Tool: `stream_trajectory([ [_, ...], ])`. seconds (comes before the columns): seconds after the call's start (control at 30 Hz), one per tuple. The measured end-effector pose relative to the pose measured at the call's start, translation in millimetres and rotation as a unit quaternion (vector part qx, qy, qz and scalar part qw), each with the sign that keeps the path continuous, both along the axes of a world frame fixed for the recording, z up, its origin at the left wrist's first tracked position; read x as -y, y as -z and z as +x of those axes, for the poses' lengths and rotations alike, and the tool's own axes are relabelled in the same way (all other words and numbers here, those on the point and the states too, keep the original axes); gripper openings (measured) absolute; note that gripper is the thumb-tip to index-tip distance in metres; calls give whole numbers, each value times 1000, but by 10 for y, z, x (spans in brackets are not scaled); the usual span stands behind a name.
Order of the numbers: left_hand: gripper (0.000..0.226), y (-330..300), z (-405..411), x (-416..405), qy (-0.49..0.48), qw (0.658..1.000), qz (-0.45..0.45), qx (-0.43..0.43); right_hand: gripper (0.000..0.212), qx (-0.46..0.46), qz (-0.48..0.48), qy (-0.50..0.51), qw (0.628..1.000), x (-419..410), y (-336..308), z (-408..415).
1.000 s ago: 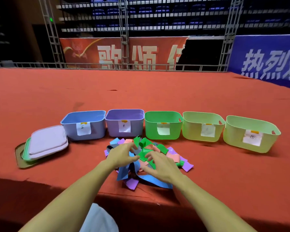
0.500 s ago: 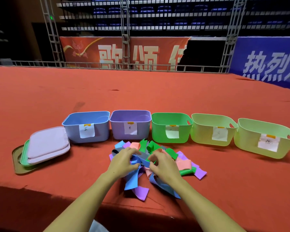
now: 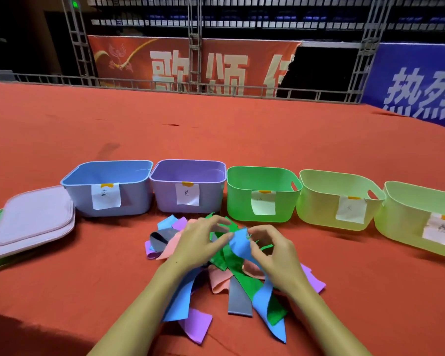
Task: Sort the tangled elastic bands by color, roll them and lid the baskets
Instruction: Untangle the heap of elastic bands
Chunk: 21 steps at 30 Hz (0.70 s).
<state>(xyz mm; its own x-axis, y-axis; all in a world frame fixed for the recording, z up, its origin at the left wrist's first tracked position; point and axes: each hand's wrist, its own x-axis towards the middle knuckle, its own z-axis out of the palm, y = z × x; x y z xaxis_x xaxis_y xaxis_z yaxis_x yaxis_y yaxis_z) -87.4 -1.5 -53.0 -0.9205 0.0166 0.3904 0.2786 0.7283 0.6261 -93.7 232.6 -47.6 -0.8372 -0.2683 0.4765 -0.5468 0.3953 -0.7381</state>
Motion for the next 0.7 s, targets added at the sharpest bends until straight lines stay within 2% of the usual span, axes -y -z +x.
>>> stream_trajectory([
  [0.17, 33, -25, -4, -88, 40, 999, 19, 18, 32, 20, -64, -20, 998, -60, 94, -43],
  [0.37, 40, -105, -8, -277, 59, 996, 44, -57, 36, 108, -132, -27, 985, -29, 63, -24],
  [0.43, 40, -140, 5, -359, 64, 994, 22, -85, 43, 99, -135, -24, 986, -15, 50, -4],
  [0.5, 38, -176, 31, -409, 71, 992, -3, -107, 41, 79, -140, -22, 987, -12, 41, 19],
  [0.57, 40, -215, 67, -394, 82, 992, -4, -100, 36, 74, -146, -21, 986, -25, 41, 33],
  [0.7, 46, -326, 186, -180, 96, 993, 51, -42, 24, 54, -122, 1, 991, -44, 85, 31],
])
